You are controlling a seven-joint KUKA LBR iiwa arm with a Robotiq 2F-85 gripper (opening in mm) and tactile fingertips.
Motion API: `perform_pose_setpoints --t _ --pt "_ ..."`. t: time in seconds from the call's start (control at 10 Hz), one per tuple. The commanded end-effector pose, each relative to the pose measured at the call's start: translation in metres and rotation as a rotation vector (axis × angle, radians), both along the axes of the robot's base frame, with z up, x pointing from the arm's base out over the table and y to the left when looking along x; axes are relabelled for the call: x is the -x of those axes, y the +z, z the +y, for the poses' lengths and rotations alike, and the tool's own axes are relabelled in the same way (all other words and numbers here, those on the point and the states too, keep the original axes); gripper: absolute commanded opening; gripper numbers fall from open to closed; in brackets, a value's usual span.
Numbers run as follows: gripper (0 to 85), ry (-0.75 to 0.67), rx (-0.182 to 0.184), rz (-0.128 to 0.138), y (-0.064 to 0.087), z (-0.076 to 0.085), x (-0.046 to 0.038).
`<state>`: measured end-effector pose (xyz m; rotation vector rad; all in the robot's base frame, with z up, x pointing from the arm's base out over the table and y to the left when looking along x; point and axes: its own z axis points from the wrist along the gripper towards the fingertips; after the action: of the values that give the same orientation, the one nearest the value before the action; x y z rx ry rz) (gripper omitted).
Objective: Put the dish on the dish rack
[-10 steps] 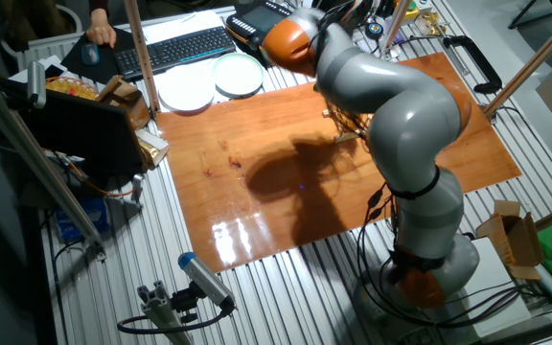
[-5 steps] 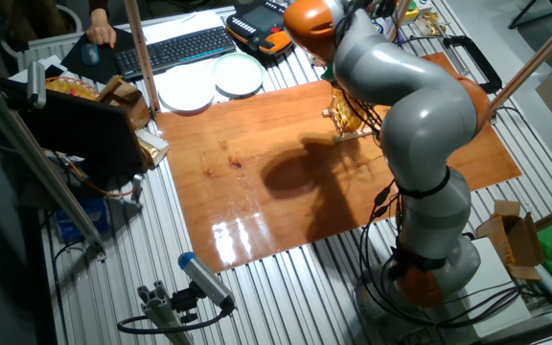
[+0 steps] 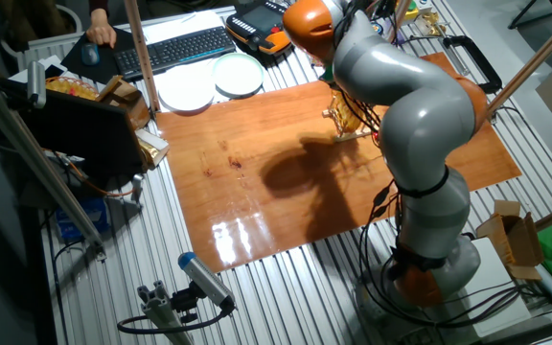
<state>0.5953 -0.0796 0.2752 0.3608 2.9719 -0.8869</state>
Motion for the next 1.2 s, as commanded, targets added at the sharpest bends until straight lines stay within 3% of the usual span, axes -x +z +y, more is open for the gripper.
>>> perform_pose_setpoints --t 0.0,0.2,0.6,1.0,1.1 --pt "34.0 -0.007 -0.017 -0.001 0.001 0.0 0.0004" --pt "37.7 -0.042 -0.078 -0.025 -0.001 0.004 0.0015" --pt "40.7 -0.058 -0.076 -0.05 -0.009 0.015 0.0068" --pt "43.0 -0.083 -0.136 -0.061 -0.009 0.02 0.0115" --pt "43.0 -0.085 -0.136 -0.062 -0.009 0.02 0.0116"
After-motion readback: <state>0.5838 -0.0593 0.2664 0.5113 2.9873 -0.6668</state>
